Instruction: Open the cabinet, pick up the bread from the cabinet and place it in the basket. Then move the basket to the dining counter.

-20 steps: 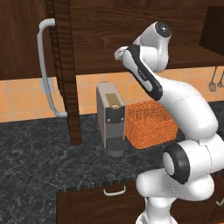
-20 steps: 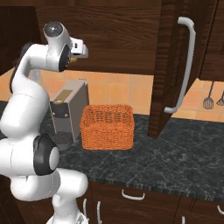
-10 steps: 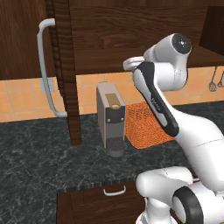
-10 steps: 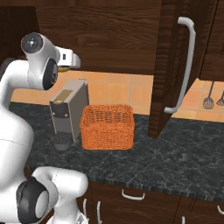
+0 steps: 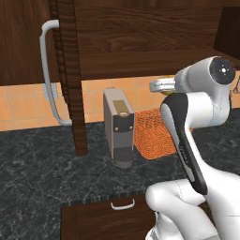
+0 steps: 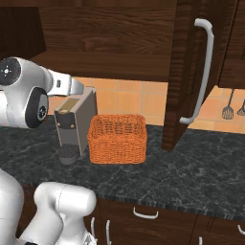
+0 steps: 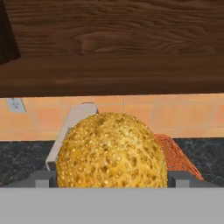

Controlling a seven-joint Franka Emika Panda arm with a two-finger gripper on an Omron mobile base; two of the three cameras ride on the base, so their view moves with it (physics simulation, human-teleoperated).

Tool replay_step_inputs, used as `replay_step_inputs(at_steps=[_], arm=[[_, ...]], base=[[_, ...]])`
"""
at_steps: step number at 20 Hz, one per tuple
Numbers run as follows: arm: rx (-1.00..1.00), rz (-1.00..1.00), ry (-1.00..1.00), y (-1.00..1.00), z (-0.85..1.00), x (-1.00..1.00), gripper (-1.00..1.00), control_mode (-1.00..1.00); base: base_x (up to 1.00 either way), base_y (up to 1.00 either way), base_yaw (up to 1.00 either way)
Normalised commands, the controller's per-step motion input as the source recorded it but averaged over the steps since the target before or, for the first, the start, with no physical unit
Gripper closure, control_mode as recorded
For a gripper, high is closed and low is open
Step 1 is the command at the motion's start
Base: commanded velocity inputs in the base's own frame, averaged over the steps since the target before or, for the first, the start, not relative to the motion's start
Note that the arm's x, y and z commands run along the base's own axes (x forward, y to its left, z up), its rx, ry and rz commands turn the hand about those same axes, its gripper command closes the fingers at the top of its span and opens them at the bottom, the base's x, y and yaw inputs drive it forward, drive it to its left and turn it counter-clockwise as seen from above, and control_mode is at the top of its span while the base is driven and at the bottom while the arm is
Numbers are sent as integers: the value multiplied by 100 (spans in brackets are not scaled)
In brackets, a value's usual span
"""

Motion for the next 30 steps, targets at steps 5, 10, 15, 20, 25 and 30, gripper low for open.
replay_step_inputs(at_steps=[5,10,15,20,25,30], arm=[[0,-20,0,-54,-30,-57,100,-100],[0,-21,4,-43,-40,-4,100,-100],[7,-11,9,-18,-31,46,100,-100],[17,0,27,-7,-44,39,100,-100],[15,0,18,-7,-57,52,100,-100],[11,3,1,-17,-70,20,100,-100]], base=[[0,0,0],[0,0,0],[0,0,0],[0,0,0],[0,0,0],[0,0,0]])
